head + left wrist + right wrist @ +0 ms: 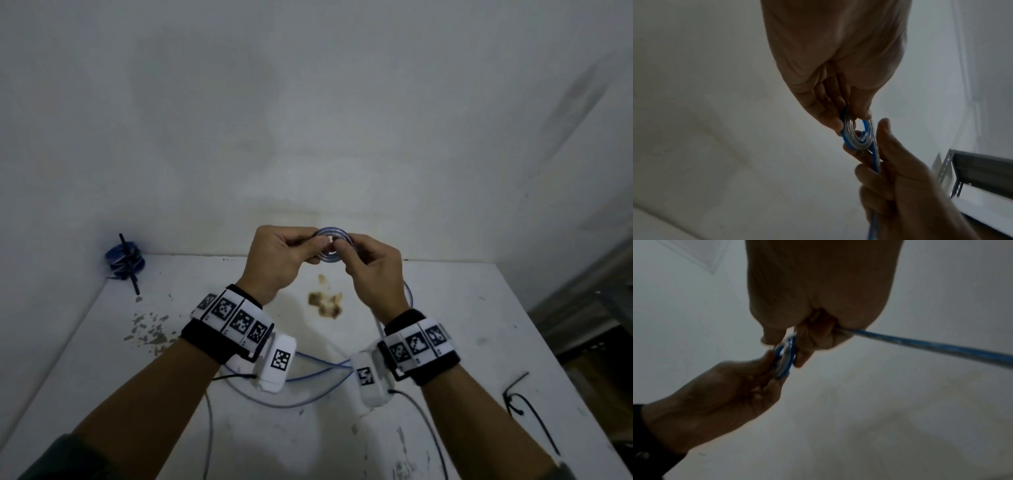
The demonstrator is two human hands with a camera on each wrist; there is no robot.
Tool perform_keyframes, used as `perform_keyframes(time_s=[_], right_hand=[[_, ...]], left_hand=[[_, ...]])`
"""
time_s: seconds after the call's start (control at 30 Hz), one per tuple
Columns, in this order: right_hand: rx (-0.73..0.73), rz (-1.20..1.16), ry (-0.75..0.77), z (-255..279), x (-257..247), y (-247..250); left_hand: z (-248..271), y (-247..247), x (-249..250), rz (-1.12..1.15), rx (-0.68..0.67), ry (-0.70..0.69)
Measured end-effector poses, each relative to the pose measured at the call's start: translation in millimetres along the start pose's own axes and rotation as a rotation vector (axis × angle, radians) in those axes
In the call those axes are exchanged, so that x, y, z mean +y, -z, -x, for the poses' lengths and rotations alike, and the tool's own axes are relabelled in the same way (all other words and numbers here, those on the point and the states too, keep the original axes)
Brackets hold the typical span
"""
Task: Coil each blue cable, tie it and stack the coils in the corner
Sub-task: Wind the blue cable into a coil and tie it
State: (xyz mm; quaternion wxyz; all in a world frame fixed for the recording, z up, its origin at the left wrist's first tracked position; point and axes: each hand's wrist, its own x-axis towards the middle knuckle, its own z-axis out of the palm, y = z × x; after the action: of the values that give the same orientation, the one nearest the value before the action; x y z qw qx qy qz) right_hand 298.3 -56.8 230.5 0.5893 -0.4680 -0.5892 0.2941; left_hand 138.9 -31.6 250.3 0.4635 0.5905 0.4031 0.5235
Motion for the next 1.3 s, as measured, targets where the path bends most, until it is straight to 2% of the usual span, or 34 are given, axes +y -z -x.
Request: perform_keyframes(time_s=[0.07, 0.13, 0.3, 0.37, 0.43, 0.53, 0.63, 0.7, 0.77, 0.9, 0.97, 1.03, 1.1, 1.13, 1.2, 1.3], right_hand=[[0.094, -0.102, -0.046, 2, 1, -8], [0.061, -0.09, -0.074, 1, 3, -8], [-0.295, 0.237, -0.038, -16, -2, 12], [-0.392, 0.348, -0.007, -25, -7, 14], [-0.357, 0.299, -0.008, -28, -11, 12], [-0.162, 0.046, -0.051, -18, -17, 2], [0.045, -0.115, -0.07, -2, -18, -18], [0.117, -0.177, -0.097, 2, -15, -26], [0.094, -0.135, -0.092, -1, -13, -23], [-0.168, 0.087, -0.014, -15, -15, -7], [-0.164, 0.08, 0.016, -18, -20, -8], [-0.04, -0.033, 0.02, -15, -23, -15], [0.069, -0.131, 0.014, -10, -25, -25], [0.093, -0.137, 0.013, -8, -24, -27], [0.038, -0.065, 0.012, -9, -19, -22], [-0.183, 0.102, 0.013, -17, -19, -7]], left_hand=[[2, -3, -3, 0.07, 0.009, 0.054], [5, 2, -8, 0.062, -0.027, 0.106], [0, 30, -7, -0.201, -0.263, 0.106], [-2, 34, -2, -0.256, -0.285, 0.053], [-2, 31, 0, -0.221, -0.202, -0.007], [1, 21, -2, -0.081, -0.008, -0.055], [7, 5, -6, 0.081, 0.097, -0.007], [10, 2, -9, 0.171, 0.087, 0.069], [9, 7, -10, 0.148, -0.006, 0.117], [0, 27, -1, -0.159, -0.167, 0.021], [-5, 28, 4, -0.155, -0.118, -0.042], [-6, 21, 4, -0.06, 0.012, -0.075], [-2, 13, 0, 0.072, 0.11, -0.025], [0, 11, -3, 0.122, 0.112, 0.027], [6, 12, -9, 0.132, 0.039, 0.105], [4, 22, -8, -0.056, -0.093, 0.066]])
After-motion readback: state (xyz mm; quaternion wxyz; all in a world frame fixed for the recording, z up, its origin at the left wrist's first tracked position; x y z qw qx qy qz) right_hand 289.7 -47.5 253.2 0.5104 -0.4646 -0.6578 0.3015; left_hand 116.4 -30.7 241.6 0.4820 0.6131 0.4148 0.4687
